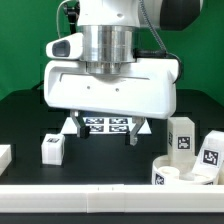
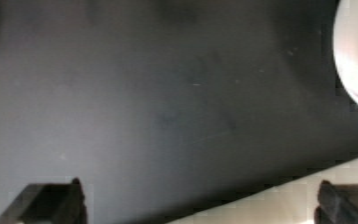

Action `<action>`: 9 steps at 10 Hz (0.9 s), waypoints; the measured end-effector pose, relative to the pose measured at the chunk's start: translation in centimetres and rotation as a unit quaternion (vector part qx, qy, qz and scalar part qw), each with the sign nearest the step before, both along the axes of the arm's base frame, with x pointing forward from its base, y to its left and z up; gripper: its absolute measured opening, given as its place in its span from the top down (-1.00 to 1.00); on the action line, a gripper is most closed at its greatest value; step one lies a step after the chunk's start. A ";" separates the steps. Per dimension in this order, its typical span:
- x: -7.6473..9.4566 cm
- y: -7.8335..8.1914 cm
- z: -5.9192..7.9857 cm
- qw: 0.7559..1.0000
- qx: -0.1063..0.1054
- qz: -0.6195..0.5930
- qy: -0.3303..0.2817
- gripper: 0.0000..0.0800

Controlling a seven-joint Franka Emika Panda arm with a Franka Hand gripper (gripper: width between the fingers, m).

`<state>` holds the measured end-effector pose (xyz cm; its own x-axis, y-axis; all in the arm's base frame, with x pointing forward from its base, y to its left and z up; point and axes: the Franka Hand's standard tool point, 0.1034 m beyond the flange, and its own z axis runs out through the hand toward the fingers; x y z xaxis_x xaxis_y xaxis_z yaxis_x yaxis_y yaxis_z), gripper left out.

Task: Assemble stool

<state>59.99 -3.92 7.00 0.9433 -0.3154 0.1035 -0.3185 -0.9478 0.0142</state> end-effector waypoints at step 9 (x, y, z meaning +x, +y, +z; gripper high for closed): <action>-3.1 -8.2 -1.5 0.989 -0.015 0.141 0.028 -0.62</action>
Offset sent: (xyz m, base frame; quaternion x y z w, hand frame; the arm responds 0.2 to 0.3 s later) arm -0.0328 -0.0542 -0.0139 0.0584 -0.0055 -0.0576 0.9966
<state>56.88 -12.14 5.53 0.9978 -0.0360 0.0548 -0.0390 -0.9978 0.0543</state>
